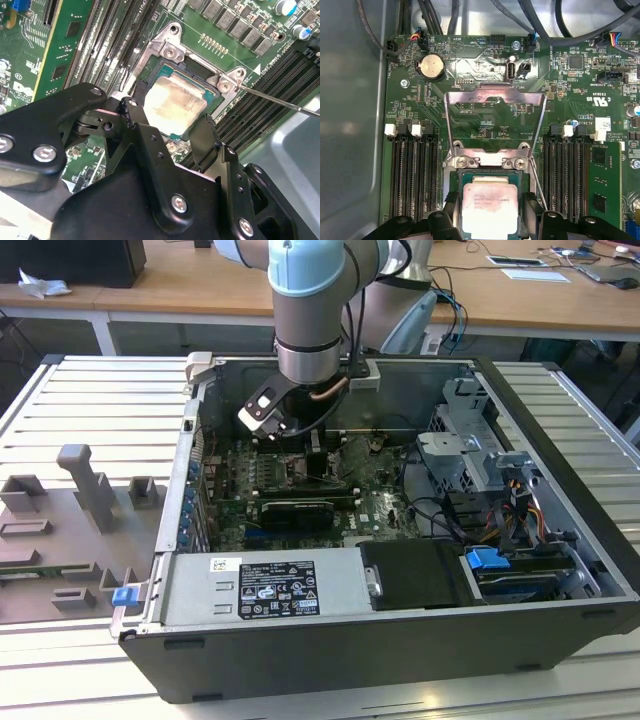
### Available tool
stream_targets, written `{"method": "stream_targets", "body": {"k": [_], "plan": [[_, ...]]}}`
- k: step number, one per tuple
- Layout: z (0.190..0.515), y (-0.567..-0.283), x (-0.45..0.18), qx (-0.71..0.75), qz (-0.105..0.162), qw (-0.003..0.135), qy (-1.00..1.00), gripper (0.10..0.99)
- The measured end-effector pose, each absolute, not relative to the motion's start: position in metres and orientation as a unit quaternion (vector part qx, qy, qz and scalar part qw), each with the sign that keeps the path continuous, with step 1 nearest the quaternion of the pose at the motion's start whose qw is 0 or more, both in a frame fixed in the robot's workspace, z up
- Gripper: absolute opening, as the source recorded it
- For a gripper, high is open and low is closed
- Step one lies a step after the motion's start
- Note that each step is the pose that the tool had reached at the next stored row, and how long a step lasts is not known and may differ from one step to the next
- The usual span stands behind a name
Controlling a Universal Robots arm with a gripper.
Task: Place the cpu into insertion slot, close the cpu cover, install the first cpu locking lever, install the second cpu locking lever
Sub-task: 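Place the cpu into insertion slot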
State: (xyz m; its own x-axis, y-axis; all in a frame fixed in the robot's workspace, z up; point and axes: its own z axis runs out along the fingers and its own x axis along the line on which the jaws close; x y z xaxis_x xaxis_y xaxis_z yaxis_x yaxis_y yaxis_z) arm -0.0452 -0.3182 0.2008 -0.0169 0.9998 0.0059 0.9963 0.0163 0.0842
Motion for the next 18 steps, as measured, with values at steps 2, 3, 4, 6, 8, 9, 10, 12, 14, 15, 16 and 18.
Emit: {"method": "stream_targets", "body": {"k": [2, 3, 4, 6, 8, 9, 10, 12, 14, 15, 16, 18], "plan": [[0.203, -0.318, -0.045, 0.701, 0.032, 0.028, 0.712, 0.616], [0.205, -0.318, -0.045, 0.701, 0.032, 0.028, 0.712, 0.616], [0.209, -0.318, -0.045, 0.701, 0.032, 0.027, 0.712, 0.533], [0.211, -0.318, -0.045, 0.701, 0.030, 0.025, 0.712, 0.471], [0.212, -0.318, -0.043, 0.701, 0.027, 0.022, 0.713, 0.408], [0.212, -0.318, -0.042, 0.701, 0.025, 0.020, 0.713, 0.349], [0.212, -0.318, -0.042, 0.701, 0.023, 0.018, 0.713, 0.290], [0.213, -0.318, -0.040, 0.701, 0.019, 0.014, 0.713, 0.169], [0.215, -0.318, -0.040, 0.701, 0.016, 0.012, 0.713, 0.106], [0.216, -0.318, -0.040, 0.701, 0.016, 0.012, 0.713, 0.106], [0.216, -0.318, -0.040, 0.701, 0.016, 0.012, 0.713, 0.106], [0.218, -0.318, -0.040, 0.701, 0.016, 0.011, 0.713, 0.106]]}}
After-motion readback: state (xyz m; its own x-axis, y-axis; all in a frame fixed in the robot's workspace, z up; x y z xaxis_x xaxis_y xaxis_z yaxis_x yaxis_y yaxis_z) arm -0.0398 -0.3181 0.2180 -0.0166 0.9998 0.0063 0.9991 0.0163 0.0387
